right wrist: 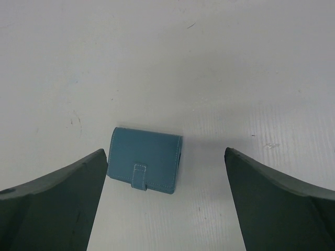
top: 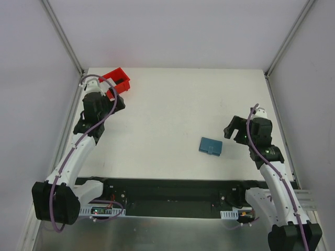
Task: Put the credit cards into the card holder
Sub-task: Move the storage box to the center of the board.
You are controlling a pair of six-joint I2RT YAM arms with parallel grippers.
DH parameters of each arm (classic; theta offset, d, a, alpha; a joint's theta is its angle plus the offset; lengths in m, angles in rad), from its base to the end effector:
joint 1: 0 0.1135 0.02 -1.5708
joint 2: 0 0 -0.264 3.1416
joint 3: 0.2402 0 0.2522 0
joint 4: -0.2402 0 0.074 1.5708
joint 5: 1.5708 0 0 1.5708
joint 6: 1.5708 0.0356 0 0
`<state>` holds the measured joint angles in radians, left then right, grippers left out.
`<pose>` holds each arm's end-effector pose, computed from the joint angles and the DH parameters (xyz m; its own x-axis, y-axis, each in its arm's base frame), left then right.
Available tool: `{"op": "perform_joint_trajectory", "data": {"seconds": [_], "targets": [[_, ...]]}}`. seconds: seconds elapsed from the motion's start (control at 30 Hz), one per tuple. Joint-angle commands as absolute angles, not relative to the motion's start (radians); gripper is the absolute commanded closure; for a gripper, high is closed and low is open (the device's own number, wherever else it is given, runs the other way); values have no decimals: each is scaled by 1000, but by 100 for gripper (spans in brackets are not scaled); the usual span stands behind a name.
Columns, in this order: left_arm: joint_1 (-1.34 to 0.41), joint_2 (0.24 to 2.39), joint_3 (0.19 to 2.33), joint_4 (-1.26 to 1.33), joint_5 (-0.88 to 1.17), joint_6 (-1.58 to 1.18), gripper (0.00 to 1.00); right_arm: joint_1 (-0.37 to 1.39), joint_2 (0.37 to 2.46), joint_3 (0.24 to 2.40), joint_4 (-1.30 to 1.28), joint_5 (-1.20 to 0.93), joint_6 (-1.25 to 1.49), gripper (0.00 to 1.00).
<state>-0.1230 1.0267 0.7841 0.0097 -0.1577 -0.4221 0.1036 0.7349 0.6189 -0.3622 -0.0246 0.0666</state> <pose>0.2406 -0.0241 0.3136 -0.1965 -0.3834 -0.9025 -0.1216 0.9228 -0.3655 0.1707 0.0186 0.2713 -0.4650 0.0186 -0.8851 -0.0944 0.9930 0.0704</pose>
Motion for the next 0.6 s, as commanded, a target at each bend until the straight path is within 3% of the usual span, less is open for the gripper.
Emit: {"op": "perform_joint_trajectory", "data": {"seconds": [0.0,0.57], "targets": [[-117,1129,948,5,-25,-283,1,107,770,693,-425,-61,40,4],[-20,1771,1541,6,271,-46,1,107,762,681,-502,-164,75,4]]}}
